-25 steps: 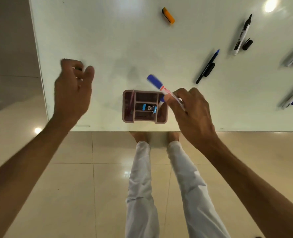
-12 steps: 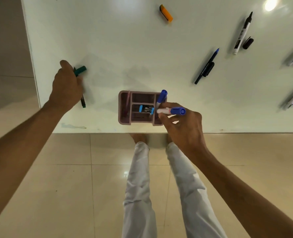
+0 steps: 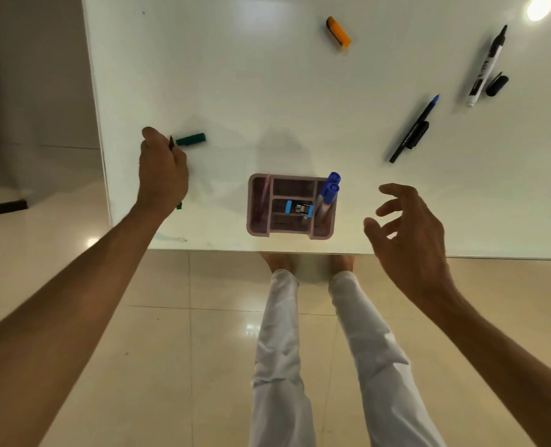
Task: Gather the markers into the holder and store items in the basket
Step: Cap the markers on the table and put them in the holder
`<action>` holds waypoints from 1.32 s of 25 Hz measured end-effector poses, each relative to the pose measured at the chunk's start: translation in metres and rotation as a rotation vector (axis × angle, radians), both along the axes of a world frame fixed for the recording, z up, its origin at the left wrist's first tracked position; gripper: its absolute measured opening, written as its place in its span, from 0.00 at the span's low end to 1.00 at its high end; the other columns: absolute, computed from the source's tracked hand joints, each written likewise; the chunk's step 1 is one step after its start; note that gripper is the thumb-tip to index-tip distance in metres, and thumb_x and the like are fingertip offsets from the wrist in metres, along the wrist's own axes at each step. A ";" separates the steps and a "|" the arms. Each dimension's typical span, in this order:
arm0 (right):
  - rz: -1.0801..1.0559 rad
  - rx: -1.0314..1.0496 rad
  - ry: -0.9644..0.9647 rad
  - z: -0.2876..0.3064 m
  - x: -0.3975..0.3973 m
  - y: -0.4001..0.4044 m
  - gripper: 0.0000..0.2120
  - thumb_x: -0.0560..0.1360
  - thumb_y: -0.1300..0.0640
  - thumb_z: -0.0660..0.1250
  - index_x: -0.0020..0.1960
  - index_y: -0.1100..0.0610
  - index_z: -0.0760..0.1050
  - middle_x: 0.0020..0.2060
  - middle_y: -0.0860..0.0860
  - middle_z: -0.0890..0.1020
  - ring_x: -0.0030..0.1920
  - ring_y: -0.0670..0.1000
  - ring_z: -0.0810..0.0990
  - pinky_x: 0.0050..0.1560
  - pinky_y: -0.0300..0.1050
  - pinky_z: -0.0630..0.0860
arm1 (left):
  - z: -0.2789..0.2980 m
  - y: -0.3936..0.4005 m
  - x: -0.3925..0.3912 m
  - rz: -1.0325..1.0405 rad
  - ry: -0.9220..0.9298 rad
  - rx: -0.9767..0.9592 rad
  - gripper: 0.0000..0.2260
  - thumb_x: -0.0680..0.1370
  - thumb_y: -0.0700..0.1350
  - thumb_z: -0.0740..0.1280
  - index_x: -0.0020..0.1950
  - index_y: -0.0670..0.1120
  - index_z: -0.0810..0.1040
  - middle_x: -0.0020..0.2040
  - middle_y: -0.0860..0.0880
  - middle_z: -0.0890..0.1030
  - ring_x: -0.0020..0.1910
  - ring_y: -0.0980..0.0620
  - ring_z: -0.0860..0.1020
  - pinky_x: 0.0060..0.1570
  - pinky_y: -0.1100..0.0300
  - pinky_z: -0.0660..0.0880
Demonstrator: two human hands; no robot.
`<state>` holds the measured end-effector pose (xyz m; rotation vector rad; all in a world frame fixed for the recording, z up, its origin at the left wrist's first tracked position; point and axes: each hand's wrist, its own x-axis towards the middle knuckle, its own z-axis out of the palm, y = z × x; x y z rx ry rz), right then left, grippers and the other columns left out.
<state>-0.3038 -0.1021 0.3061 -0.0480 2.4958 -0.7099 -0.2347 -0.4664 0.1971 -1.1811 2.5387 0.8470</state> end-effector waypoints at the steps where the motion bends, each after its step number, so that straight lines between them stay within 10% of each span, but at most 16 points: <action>1: -0.001 0.007 0.001 -0.001 -0.001 0.003 0.24 0.79 0.59 0.74 0.72 0.59 0.72 0.55 0.55 0.83 0.38 0.45 0.80 0.38 0.32 0.70 | 0.003 -0.001 0.001 0.113 0.042 0.056 0.04 0.84 0.40 0.57 0.58 0.43 0.63 0.51 0.41 0.75 0.46 0.42 0.76 0.49 0.41 0.77; 6: -0.063 -0.002 0.000 0.000 0.001 0.008 0.20 0.81 0.58 0.71 0.71 0.58 0.73 0.54 0.54 0.84 0.40 0.44 0.80 0.39 0.33 0.70 | 0.011 0.000 0.011 -0.066 0.090 0.005 0.26 0.79 0.58 0.72 0.68 0.46 0.67 0.45 0.48 0.76 0.43 0.46 0.76 0.48 0.53 0.74; 13: 0.004 -0.107 0.126 0.017 0.011 -0.015 0.16 0.80 0.62 0.70 0.68 0.60 0.75 0.52 0.54 0.82 0.41 0.50 0.81 0.40 0.30 0.72 | 0.007 0.000 -0.017 -0.482 -0.224 -0.245 0.20 0.87 0.51 0.59 0.69 0.36 0.66 0.50 0.32 0.79 0.44 0.28 0.80 0.39 0.40 0.76; 19: 0.087 -0.246 0.073 0.041 0.018 -0.050 0.16 0.84 0.52 0.67 0.69 0.54 0.74 0.51 0.46 0.80 0.44 0.40 0.81 0.41 0.28 0.76 | 0.076 0.045 -0.033 -0.006 0.055 0.337 0.13 0.86 0.53 0.62 0.58 0.43 0.75 0.49 0.49 0.86 0.36 0.64 0.78 0.36 0.70 0.71; 26: 0.189 -0.421 -0.198 0.059 0.023 -0.061 0.20 0.81 0.49 0.72 0.72 0.48 0.77 0.51 0.39 0.83 0.47 0.31 0.82 0.48 0.22 0.75 | 0.170 0.102 -0.006 -0.171 -0.104 0.982 0.09 0.81 0.48 0.69 0.44 0.44 0.79 0.31 0.51 0.79 0.20 0.62 0.68 0.24 0.74 0.63; 29: 0.268 -0.412 -0.232 0.064 0.024 -0.056 0.20 0.78 0.54 0.75 0.69 0.50 0.80 0.45 0.37 0.83 0.43 0.30 0.83 0.49 0.21 0.75 | 0.165 0.109 0.014 -0.148 -0.081 1.003 0.12 0.77 0.52 0.71 0.44 0.43 0.81 0.37 0.34 0.74 0.21 0.59 0.63 0.23 0.71 0.61; 33: 0.374 -0.328 -0.230 0.070 0.033 -0.048 0.19 0.78 0.57 0.76 0.67 0.50 0.80 0.42 0.45 0.88 0.40 0.43 0.88 0.51 0.39 0.86 | 0.154 0.140 0.049 -0.023 -0.054 0.871 0.19 0.83 0.57 0.64 0.47 0.42 0.82 0.32 0.51 0.76 0.21 0.61 0.68 0.24 0.73 0.63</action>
